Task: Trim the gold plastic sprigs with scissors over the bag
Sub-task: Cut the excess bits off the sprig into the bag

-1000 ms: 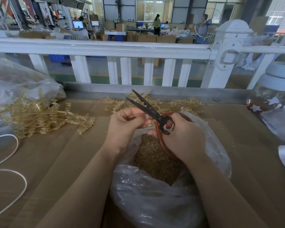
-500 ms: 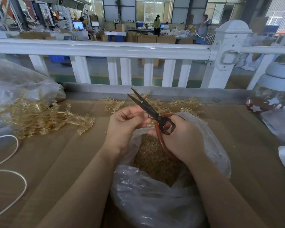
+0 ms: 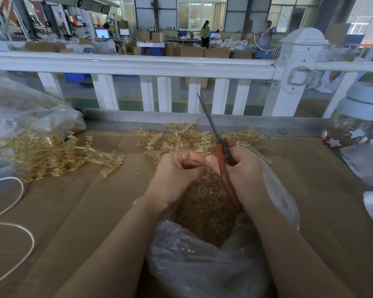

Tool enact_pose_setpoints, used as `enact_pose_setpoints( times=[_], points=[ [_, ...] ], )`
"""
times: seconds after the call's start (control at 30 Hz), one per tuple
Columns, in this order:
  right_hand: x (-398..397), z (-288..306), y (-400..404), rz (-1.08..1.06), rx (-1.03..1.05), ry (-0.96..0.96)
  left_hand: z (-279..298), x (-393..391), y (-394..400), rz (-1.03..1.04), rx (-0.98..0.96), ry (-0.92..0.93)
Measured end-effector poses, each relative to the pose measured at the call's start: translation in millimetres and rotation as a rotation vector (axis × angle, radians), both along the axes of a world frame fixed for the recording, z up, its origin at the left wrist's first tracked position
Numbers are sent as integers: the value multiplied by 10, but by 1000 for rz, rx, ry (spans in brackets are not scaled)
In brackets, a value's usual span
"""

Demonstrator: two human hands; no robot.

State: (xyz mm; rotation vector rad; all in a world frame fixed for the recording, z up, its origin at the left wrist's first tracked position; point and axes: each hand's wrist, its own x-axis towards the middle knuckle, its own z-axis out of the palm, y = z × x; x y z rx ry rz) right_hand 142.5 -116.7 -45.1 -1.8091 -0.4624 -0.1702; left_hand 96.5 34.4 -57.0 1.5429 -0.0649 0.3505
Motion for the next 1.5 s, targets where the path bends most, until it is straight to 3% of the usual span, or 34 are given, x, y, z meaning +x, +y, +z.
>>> enact_pose_setpoints(
  times=[0.1,0.27,0.4,0.47,0.67,0.9,1.0,1.2,1.5],
  points=[
    [-34,43,-47,62,-6,0,-11,11,-5,-15,166,-5],
    [-16,33,6,38,111,68,38,-93,-41,50,83,-40],
    [45,-20,-4,-33,158,102,122,-132,-9,380,-17,-349],
    [77,-30,-13,-27,161,112,160,-102,62,488,-1,-377],
    [29,44,0,61,85,85,118,-106,130,166,153,-124],
    [-100,160,-42,112,21,77,104,-122,11,-127,-255,-82],
    [-92,158,-53,103,85,118,95,-94,4,-159,-255,-86],
    [-49,80,4,100,23,86,76,-87,16,-207,-292,-124],
    [-5,-47,50,21,-95,-36,109,-83,-6,-31,-241,-47]
  ],
)
